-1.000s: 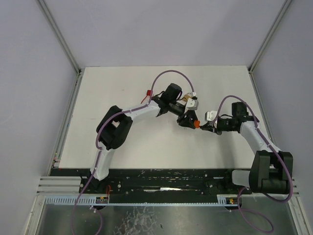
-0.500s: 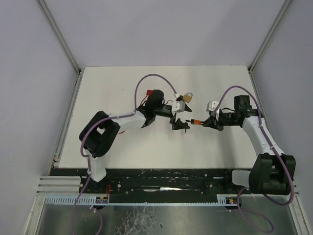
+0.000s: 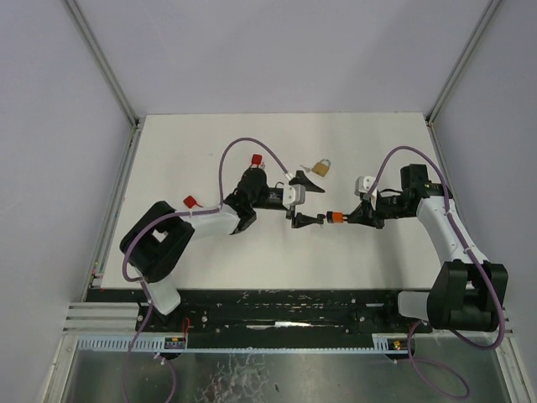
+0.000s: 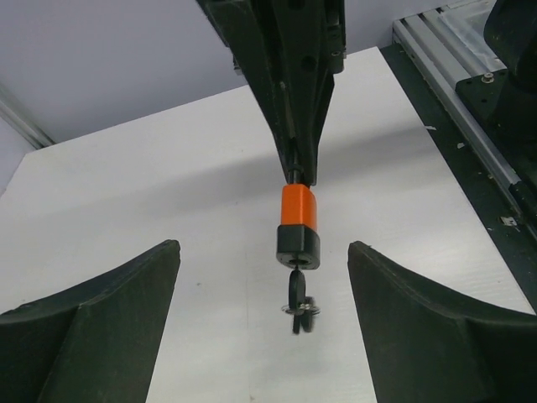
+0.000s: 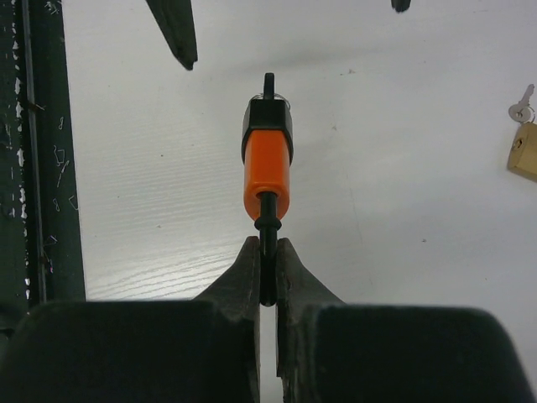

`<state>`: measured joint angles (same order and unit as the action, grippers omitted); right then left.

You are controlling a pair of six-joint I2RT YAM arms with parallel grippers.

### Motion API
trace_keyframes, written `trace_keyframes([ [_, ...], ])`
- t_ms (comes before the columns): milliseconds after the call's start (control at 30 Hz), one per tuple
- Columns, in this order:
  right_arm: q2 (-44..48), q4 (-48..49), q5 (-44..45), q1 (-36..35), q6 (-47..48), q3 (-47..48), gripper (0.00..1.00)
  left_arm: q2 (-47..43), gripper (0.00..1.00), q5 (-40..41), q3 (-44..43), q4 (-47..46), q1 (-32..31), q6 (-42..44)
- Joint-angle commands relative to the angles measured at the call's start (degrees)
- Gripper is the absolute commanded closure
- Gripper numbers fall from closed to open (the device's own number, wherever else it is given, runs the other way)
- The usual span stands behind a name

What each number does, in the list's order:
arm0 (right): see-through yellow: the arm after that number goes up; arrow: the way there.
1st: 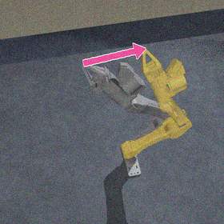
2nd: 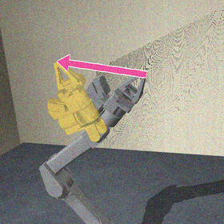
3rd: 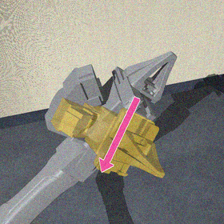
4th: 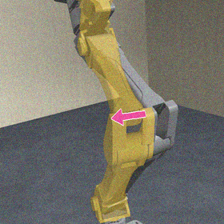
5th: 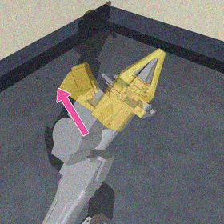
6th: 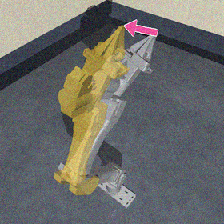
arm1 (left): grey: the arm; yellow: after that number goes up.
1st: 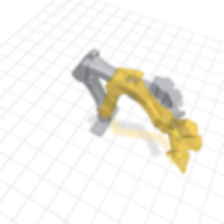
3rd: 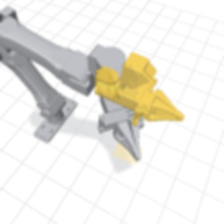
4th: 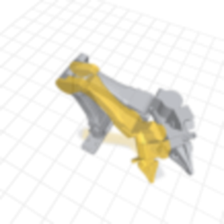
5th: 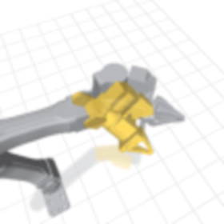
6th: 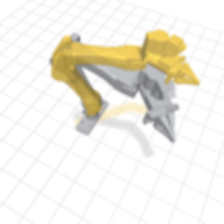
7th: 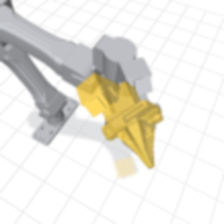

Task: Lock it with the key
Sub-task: Lock the lock.

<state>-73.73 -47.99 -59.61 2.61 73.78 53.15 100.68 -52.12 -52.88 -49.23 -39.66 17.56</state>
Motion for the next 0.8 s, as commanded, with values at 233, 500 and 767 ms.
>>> trace_keyframes([
  [233,2.10,-7.19,-4.81,-0.41,10.94,2.10,1.00,0.78,0.24,3.52,-3.18,8.22,-4.61,7.41],
  [500,3.14,-7.70,-5.42,-0.34,12.74,1.91,1.00,3.65,0.35,3.70,-9.02,19.90,-5.68,10.64],
  [767,3.16,-8.04,-5.99,0.11,12.71,2.18,1.00,4.33,0.42,3.17,-10.93,24.44,-6.13,12.99],
])
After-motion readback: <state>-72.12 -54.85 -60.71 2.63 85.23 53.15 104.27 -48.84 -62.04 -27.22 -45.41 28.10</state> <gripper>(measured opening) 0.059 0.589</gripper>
